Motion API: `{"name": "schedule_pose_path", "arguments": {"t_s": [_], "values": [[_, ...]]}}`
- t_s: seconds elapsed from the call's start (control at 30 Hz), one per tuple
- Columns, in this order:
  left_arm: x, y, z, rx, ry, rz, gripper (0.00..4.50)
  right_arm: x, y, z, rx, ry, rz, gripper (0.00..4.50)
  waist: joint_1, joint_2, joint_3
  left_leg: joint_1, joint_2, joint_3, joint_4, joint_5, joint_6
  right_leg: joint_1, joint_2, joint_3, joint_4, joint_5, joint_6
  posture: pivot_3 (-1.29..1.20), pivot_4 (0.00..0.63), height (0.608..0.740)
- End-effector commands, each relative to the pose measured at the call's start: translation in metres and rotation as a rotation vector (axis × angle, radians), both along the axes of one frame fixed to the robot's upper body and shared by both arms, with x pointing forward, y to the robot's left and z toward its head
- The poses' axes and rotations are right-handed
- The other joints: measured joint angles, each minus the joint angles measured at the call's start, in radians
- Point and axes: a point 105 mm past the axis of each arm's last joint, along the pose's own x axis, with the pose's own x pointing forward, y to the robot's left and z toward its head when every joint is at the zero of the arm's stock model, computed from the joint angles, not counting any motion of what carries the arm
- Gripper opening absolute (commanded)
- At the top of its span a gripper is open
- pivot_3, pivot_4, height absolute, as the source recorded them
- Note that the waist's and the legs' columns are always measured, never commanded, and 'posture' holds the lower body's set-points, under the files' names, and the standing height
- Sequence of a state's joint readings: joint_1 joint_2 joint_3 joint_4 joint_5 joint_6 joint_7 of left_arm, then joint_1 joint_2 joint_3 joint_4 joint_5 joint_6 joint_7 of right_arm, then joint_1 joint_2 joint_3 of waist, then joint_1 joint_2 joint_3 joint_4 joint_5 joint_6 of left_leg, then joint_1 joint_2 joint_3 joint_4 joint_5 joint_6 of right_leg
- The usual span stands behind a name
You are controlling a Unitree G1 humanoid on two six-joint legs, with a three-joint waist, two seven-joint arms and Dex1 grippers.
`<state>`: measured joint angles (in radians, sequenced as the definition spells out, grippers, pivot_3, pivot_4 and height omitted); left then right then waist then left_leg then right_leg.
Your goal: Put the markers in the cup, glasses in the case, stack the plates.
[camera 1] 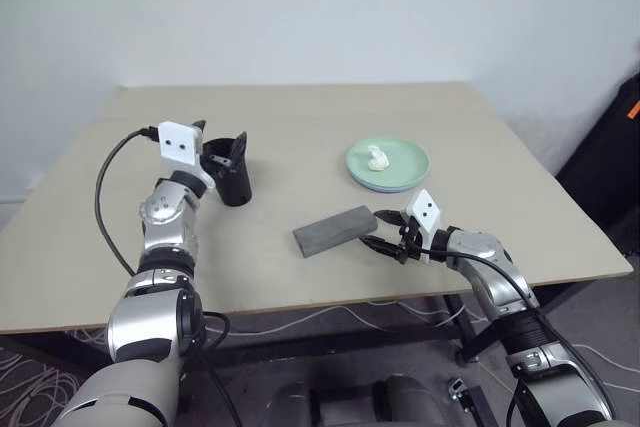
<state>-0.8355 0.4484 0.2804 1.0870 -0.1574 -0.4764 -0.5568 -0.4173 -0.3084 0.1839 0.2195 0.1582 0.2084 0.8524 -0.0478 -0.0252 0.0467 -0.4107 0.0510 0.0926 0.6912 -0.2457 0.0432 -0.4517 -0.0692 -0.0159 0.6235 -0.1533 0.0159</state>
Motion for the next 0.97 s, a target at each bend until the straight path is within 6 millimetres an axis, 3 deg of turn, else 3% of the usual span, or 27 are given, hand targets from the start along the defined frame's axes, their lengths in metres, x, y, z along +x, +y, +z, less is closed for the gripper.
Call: {"name": "schedule_pose_path", "arguments": {"t_s": [0.03, 0.1, 0.2, 0.47, 0.6, 0.77, 0.87, 0.97], "values": [[-0.006, 0.004, 0.048, -0.032, -0.178, -0.004, 4.24, 0.007, -0.005, 0.027, 0.064, -0.081, -0.017, 3.37, 0.000, 0.000, 0.000, 0.000, 0.000, 0.000, 0.000, 0.000, 0.000, 0.000, 0.000, 0.000, 0.000, 0.000, 0.000, 0.00, 0.000, 0.740], [-0.016, 0.008, 0.060, -0.044, -0.218, -0.040, 4.24, 0.011, -0.006, 0.035, 0.089, -0.091, -0.025, 3.37, -0.001, 0.000, 0.000, 0.000, 0.000, 0.000, 0.000, 0.000, 0.000, 0.000, 0.000, 0.000, 0.000, 0.000, 0.000, 0.00, 0.000, 0.740], [-0.036, -0.001, 0.063, -0.025, -0.219, -0.118, 4.24, 0.015, -0.015, 0.044, 0.112, -0.101, -0.028, 3.37, -0.004, 0.001, 0.000, 0.000, 0.000, 0.001, -0.001, 0.000, 0.000, 0.000, 0.000, 0.001, 0.000, 0.000, 0.000, 0.00, 0.000, 0.740], [-0.098, -0.003, 0.039, 0.026, -0.088, -0.146, 4.24, 0.018, -0.033, 0.070, 0.162, -0.082, 0.027, 3.37, -0.001, 0.002, 0.000, 0.001, 0.001, 0.001, -0.002, 0.000, 0.000, -0.001, 0.000, 0.001, 0.000, -0.001, -0.003, 0.00, 0.000, 0.740], [-0.117, -0.004, 0.015, 0.021, -0.001, -0.121, 4.24, 0.020, -0.035, 0.068, 0.150, -0.073, 0.036, 3.37, 0.000, 0.003, 0.000, 0.002, 0.001, 0.002, -0.002, 0.000, -0.001, -0.001, -0.001, 0.001, 0.000, 0.000, -0.004, 0.00, 0.000, 0.740], [-0.130, -0.015, -0.030, 0.117, 0.157, -0.135, 4.24, 0.019, -0.032, 0.067, 0.152, -0.068, 0.055, 3.37, 0.000, 0.004, 0.000, 0.001, 0.002, 0.002, -0.006, 0.001, -0.002, -0.004, 0.000, 0.001, 0.000, 0.000, -0.005, 0.00, 0.000, 0.740], [-0.133, -0.012, -0.075, 0.237, 0.317, -0.110, 4.24, 0.017, -0.028, 0.066, 0.155, -0.065, 0.060, 3.37, 0.000, 0.005, 0.000, 0.001, 0.002, 0.003, -0.008, 0.002, -0.003, -0.005, 0.000, 0.001, 0.000, 0.000, -0.006, 0.00, 0.000, 0.740], [-0.135, -0.017, -0.090, 0.230, 0.353, -0.108, 4.24, 0.015, -0.026, 0.062, 0.156, -0.051, 0.070, 3.37, 0.000, 0.005, 0.000, 0.001, 0.002, 0.003, -0.010, 0.002, -0.004, -0.007, 0.000, 0.001, 0.000, 0.000, -0.006, 0.00, 0.000, 0.740]]}}
